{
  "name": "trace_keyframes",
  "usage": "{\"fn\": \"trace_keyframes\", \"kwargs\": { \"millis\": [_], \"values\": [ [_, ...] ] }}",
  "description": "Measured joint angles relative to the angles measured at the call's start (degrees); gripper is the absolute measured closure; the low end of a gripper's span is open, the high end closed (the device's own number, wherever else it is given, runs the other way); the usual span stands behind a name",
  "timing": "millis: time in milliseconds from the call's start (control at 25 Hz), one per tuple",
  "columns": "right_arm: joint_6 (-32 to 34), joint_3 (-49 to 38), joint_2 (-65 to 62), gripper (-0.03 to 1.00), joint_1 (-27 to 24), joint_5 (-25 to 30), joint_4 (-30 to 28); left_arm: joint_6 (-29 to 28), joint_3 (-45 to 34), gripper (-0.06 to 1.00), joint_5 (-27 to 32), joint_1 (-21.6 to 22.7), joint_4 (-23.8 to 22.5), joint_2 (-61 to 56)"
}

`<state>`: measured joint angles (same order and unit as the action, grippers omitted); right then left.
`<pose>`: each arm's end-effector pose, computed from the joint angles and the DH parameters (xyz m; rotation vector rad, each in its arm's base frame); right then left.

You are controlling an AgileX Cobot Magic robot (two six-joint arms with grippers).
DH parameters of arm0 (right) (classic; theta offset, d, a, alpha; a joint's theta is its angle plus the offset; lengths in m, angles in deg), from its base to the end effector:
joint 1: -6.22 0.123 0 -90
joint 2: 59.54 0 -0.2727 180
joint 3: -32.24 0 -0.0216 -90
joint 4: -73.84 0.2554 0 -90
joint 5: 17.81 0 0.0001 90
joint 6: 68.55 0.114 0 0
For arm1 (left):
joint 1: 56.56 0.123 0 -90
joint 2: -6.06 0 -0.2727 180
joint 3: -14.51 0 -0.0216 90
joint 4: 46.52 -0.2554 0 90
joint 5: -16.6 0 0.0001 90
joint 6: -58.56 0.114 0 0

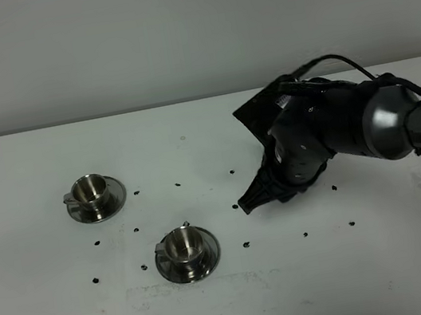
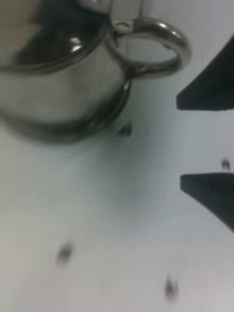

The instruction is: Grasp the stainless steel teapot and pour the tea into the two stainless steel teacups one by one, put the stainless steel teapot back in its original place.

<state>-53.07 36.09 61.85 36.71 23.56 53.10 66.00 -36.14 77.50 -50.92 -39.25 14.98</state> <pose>0.3769 0.1909 0.1548 -0.6534 2.6101 -0.1662 0.0387 -0.0088 0.2561 0.0347 2.0953 -0.0159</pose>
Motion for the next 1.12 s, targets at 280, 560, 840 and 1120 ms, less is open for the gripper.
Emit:
{"fn": "trace_keyframes", "kwargs": {
  "millis": [280, 560, 840, 1120],
  "values": [
    [-0.52, 11.03, -5.89, 0.67, -0.56, 10.31, 2.25, 0.00, 0.00, 0.41, 0.00, 0.00, 0.00, 0.00],
    [-0.52, 22.16, 0.95, 0.63, -6.68, 21.69, 2.31, 0.00, 0.00, 0.41, 0.00, 0.00, 0.00, 0.00],
    [-0.82, 28.17, 7.86, 0.54, -7.74, 23.60, 5.15, 0.12, 0.00, 0.41, 0.00, 0.00, 0.00, 0.00],
    [-1.96, 29.19, 12.04, 0.54, -7.74, 23.71, 9.70, 0.17, 0.00, 0.41, 0.00, 0.00, 0.00, 0.00]
  ]
}}
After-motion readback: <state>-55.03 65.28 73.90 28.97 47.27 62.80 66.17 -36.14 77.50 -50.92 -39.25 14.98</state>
